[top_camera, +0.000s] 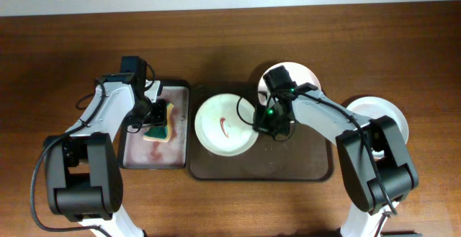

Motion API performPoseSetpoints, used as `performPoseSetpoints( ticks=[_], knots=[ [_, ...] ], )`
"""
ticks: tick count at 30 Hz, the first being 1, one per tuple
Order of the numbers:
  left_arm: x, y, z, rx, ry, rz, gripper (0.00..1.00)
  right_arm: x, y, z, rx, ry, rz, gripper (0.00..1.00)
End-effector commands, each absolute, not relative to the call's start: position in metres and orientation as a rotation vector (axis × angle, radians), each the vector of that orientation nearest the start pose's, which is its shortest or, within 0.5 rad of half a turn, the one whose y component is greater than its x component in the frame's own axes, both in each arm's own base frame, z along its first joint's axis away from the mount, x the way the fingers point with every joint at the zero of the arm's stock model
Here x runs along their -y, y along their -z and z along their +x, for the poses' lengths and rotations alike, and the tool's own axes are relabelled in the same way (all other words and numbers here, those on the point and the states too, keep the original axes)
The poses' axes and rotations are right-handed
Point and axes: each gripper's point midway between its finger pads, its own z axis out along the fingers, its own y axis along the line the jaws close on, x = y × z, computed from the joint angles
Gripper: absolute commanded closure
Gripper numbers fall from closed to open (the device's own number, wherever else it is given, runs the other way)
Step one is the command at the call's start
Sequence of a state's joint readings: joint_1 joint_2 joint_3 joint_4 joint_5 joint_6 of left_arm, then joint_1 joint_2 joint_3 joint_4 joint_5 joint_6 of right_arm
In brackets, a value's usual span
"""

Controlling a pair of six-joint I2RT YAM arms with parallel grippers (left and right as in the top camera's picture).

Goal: Clean dirty plates on tray and stack at the side
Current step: 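Drag the white plate to the center of the brown tray, then lift the sponge from the white tray with the left gripper toward the plate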

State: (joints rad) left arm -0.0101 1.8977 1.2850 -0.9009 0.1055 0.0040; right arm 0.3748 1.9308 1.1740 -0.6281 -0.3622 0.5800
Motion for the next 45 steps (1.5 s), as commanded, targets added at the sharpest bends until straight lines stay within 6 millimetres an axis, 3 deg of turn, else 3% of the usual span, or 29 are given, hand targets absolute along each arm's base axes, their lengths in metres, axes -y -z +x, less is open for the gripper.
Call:
performPoseSetpoints(
  ticks=[1, 4, 6, 9, 13, 17, 19, 22, 27, 31, 40, 45],
  knots=[
    [0.024, -0.037, 0.358, -3.048, 0.178, 0.04, 0.54, -0.191, 0.002, 0.292, -3.22, -0.63, 0.313, 0.89],
    [0.024, -0.037, 0.358, -3.048, 0.178, 0.04, 0.54, -0.189, 0.002, 0.293, -3.22, -0.623, 0.324, 0.68],
    [0.024, -0.037, 0.358, -3.048, 0.178, 0.04, 0.54, -0.188, 0.001, 0.304, -3.175, -0.645, 0.323, 0.62],
    [0.024, -0.037, 0.358, -3.048, 0.178, 0.039, 0.54, -0.185, 0.001, 0.327, -3.085, -0.645, 0.317, 0.62],
    [0.024, -0.037, 0.358, -3.048, 0.178, 0.04, 0.54, -0.174, 0.003, 0.356, -2.965, -0.515, 0.302, 0.66],
    [0.024, -0.037, 0.358, -3.048, 0.178, 0.039, 0.54, -0.169, 0.002, 0.368, -2.913, -0.457, 0.299, 0.75],
    [0.024, -0.037, 0.358, -3.048, 0.178, 0.039, 0.54, -0.168, 0.003, 0.365, -2.929, -0.448, 0.302, 0.88],
    [0.024, -0.037, 0.358, -3.048, 0.178, 0.039, 0.54, -0.164, 0.006, 0.355, -2.971, -0.425, 0.314, 0.96],
    [0.024, -0.037, 0.358, -3.047, 0.177, 0.04, 0.5, -0.156, 0.011, 0.333, -3.067, -0.37, 0.339, 0.96],
    [0.025, -0.037, 0.359, -3.044, 0.178, 0.04, 0.45, -0.157, 0.011, 0.332, -3.07, -0.369, 0.336, 0.96],
    [0.025, -0.036, 0.361, -3.036, 0.177, 0.04, 0.47, -0.169, 0.011, 0.325, -3.08, -0.368, 0.242, 0.96],
    [0.026, -0.025, 0.362, -3.037, 0.191, 0.041, 0.49, -0.169, 0.011, 0.325, -3.08, -0.368, 0.242, 0.96]
  ],
)
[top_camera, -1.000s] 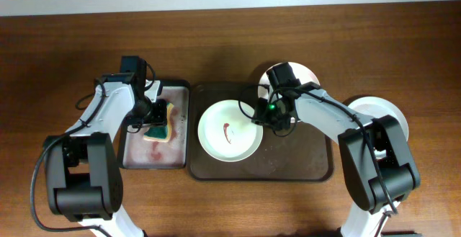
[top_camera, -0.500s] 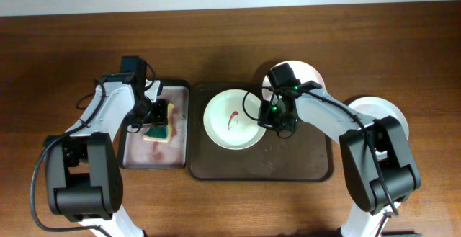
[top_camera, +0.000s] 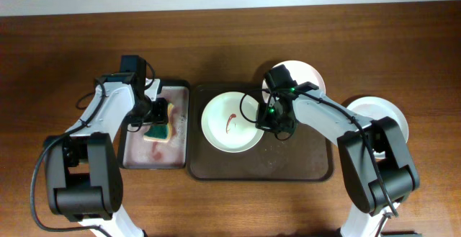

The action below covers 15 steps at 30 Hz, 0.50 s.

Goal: Clean dirty plates on tray and stack at the side
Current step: 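Lift the sponge from the white tray with the left gripper toward the plate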

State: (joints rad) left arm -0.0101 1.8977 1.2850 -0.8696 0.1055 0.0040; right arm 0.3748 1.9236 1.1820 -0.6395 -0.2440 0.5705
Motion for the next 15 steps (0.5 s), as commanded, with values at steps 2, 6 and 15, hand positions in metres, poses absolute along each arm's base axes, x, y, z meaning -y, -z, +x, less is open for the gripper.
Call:
performPoseSetpoints(
  ticks=[2, 6, 15],
  knots=[
    [0.028, -0.021, 0.363, -3.028, 0.206, 0.044, 0.52, -0.169, 0.011, 0.325, -3.08, -0.368, 0.242, 0.96],
    [0.032, -0.015, 0.362, -3.017, 0.205, 0.06, 0.62, -0.169, 0.011, 0.325, -3.08, -0.368, 0.242, 0.96],
    [0.038, -0.001, 0.352, -3.033, 0.163, 0.107, 0.67, -0.169, 0.011, 0.325, -3.084, -0.366, 0.243, 0.96]
  ],
)
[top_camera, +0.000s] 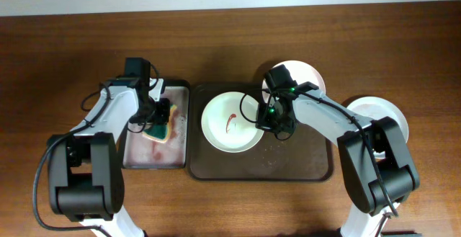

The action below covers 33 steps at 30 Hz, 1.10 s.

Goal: Clean dirty plates on tray and stack at the side
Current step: 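Lift the sponge from the white tray with the left gripper toward the plate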

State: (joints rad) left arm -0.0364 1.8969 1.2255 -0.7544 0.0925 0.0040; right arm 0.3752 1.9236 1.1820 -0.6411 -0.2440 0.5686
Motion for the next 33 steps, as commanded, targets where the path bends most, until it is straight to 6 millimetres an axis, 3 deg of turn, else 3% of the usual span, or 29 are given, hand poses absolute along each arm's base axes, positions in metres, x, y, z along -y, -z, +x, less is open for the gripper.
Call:
performPoseSetpoints(
  ticks=[1, 4, 6, 7, 14, 18, 23, 27, 33],
  knots=[
    [0.038, 0.002, 0.349, -3.037, 0.164, 0.108, 0.67, -0.169, 0.011, 0.325, -3.084, -0.366, 0.243, 0.96],
    [0.038, 0.009, 0.342, -3.048, 0.163, 0.107, 0.73, -0.169, 0.011, 0.325, -3.084, -0.366, 0.243, 0.96],
    [0.038, 0.01, 0.342, -3.048, 0.164, 0.107, 0.96, -0.169, 0.011, 0.325, -3.084, -0.366, 0.243, 0.96],
    [0.038, 0.01, 0.343, -3.044, 0.169, 0.107, 1.0, -0.169, 0.011, 0.325, -3.084, -0.366, 0.243, 0.96],
    [0.044, 0.002, 0.35, -3.025, 0.219, 0.144, 1.0, -0.169, 0.011, 0.325, -3.084, -0.366, 0.243, 0.96],
    [0.045, -0.023, 0.371, -2.962, 0.214, 0.146, 1.0, -0.169, 0.011, 0.324, -3.084, -0.366, 0.243, 0.96],
    [0.039, -0.073, 0.399, -2.802, 0.142, 0.131, 1.0, -0.169, 0.011, 0.324, -3.084, -0.365, 0.243, 0.96],
    [0.021, -0.111, 0.404, -2.698, 0.011, 0.037, 1.0, -0.169, 0.011, 0.324, -3.084, -0.365, 0.243, 0.96],
    [0.002, -0.142, 0.409, -2.594, -0.125, -0.053, 1.0, -0.169, 0.011, 0.324, -3.084, -0.365, 0.243, 0.96]
  ],
)
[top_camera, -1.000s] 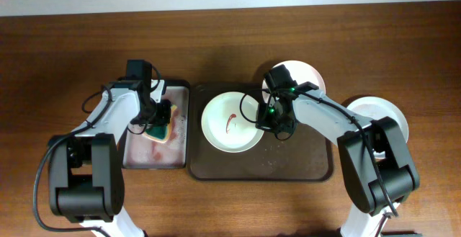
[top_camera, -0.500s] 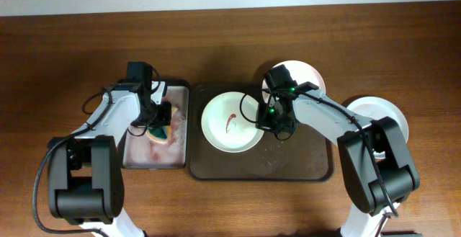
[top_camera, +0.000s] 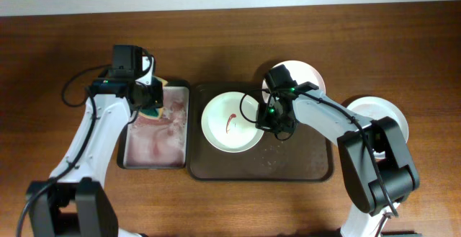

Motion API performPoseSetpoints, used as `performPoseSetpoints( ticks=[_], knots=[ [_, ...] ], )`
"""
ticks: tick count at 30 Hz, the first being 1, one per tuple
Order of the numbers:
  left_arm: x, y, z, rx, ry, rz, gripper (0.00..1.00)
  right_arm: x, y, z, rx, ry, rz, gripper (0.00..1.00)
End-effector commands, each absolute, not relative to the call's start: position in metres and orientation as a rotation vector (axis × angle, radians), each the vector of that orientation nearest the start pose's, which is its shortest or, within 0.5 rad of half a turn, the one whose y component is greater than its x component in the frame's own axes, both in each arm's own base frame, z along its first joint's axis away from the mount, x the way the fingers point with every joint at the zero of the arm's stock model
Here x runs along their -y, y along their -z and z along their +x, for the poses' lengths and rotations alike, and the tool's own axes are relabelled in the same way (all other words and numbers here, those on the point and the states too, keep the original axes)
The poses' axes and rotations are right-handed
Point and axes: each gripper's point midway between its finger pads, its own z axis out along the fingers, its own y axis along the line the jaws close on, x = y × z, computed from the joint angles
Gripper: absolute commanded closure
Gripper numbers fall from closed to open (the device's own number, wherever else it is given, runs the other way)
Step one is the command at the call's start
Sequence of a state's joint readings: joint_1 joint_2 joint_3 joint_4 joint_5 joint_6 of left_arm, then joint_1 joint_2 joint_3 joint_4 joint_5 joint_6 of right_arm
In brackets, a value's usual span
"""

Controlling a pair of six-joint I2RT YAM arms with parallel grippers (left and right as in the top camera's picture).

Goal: Clean dirty plates on tray and stack at the side
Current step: 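Lift the sponge from the white tray with the left gripper toward the plate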

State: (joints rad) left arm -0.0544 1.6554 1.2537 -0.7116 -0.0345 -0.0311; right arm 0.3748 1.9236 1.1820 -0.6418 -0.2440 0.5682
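Observation:
A white plate (top_camera: 229, 122) with a red smear lies on the brown tray (top_camera: 302, 163), left of its middle. My right gripper (top_camera: 262, 117) is shut on the plate's right rim. My left gripper (top_camera: 149, 101) hangs over the far end of the small metal tray (top_camera: 150, 154), shut on a yellow and green sponge (top_camera: 153, 112) that shows only partly under the fingers. Pink soapy water covers the floor of the metal tray.
A second white plate (top_camera: 304, 73) sits at the brown tray's far edge, partly under my right arm. A third white plate (top_camera: 383, 116) lies on the table at the right, under the right arm's base link. Bare wooden table surrounds both trays.
My left gripper has moved up and toward the far left end of the metal tray, taking the sponge off the tray floor. The right gripper and the smeared plate have not moved.
At first my left gripper was down on the sponge in the metal tray and my right gripper held the plate's rim. The plate then sat slightly further right. The left arm shifted over the sponge, and now holds it raised at the tray's far end.

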Motion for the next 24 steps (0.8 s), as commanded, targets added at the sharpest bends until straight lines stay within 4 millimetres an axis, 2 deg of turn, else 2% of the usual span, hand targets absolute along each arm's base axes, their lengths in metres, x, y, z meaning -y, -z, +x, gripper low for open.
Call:
performPoseSetpoints(
  ticks=[1, 8, 12, 15, 20, 24],
  knots=[
    [-0.002, -0.15, 0.413, -2.558, -0.148, -0.062, 1.0, -0.169, 0.011, 0.325, -3.084, -0.365, 0.243, 0.96],
    [-0.01, -0.193, 0.43, -2.379, -0.194, -0.102, 1.0, -0.169, 0.011, 0.324, -3.084, -0.365, 0.243, 0.96],
    [-0.01, -0.214, 0.426, -2.322, -0.243, -0.108, 1.0, -0.169, 0.011, 0.324, -3.084, -0.365, 0.243, 0.96],
    [-0.003, -0.228, 0.42, -2.276, -0.363, -0.098, 1.0, -0.169, 0.011, 0.325, -3.084, -0.365, 0.243, 0.96],
    [0.004, -0.239, 0.413, -2.214, -0.521, -0.128, 1.0, -0.169, 0.011, 0.324, -3.084, -0.365, 0.243, 0.96],
    [0.006, -0.239, 0.412, -2.208, -0.519, -0.148, 1.0, -0.169, 0.011, 0.324, -3.084, -0.365, 0.243, 0.96]
  ],
)
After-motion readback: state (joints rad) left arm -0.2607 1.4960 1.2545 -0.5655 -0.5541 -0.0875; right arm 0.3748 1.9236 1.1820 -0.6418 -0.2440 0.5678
